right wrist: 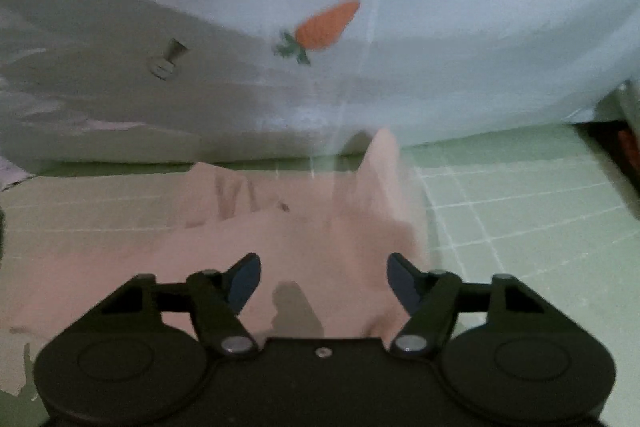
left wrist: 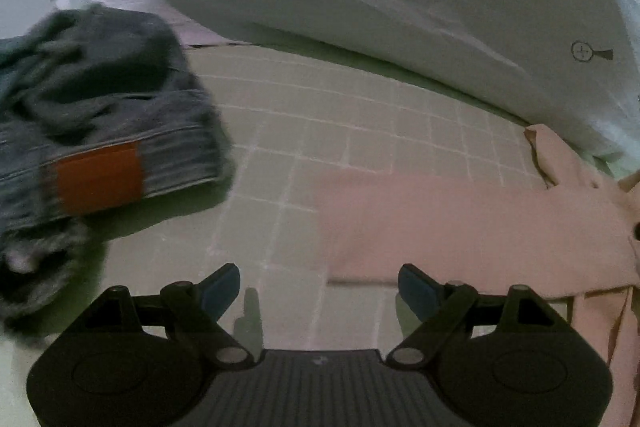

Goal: Fold clothes
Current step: 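Grasp the shirt hem with both grippers and lift it toward the collar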

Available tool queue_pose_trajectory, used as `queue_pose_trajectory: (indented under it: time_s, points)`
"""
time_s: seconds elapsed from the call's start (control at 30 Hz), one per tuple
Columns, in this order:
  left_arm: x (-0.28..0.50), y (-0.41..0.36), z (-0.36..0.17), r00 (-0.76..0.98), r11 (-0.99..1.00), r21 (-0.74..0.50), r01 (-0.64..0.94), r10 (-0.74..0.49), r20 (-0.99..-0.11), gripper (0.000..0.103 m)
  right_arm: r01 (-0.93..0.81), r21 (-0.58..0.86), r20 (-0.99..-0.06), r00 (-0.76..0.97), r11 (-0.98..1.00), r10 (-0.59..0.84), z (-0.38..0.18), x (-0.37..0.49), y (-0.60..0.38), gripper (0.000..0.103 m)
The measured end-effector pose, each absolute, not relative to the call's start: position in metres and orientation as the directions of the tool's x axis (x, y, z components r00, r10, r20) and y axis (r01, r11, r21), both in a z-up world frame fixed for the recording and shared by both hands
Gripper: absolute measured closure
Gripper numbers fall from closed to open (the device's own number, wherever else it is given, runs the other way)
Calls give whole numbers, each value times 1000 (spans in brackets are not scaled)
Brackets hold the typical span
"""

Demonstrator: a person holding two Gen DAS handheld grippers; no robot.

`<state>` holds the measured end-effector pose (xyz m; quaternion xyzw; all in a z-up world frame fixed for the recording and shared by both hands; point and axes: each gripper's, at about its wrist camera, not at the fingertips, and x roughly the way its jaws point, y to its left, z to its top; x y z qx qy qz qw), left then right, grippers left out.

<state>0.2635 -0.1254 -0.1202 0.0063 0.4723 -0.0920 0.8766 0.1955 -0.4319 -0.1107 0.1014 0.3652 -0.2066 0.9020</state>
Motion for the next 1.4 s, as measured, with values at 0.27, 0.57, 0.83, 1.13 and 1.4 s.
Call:
queue_pose_trajectory:
  time_s: [0.27,0.57,0.83,1.13,1.4]
  points:
    - [279,-140,-138,538,980,-39,193,-139,-831,20,475,91,-738,622,875,-261,-138,210,-454,68]
    - [283,-139,-135,547,967,-117,225,-225,-806,98,474,133,-686,678,871,-264,-119,195,-462,103]
    - [273,-124,-110,599,958,-182,220,-280,-750,99,432,167,-656,720,887,-227,-93,189,-462,101]
    - [266,-121,-108,585,957,-204,207,-288,-758,99,445,139,-739,641,885,-206,-133,211,-451,69]
    - [264,-119,-84,644,948,-227,222,-317,-696,99,409,149,-678,705,900,-208,-112,200,-452,102]
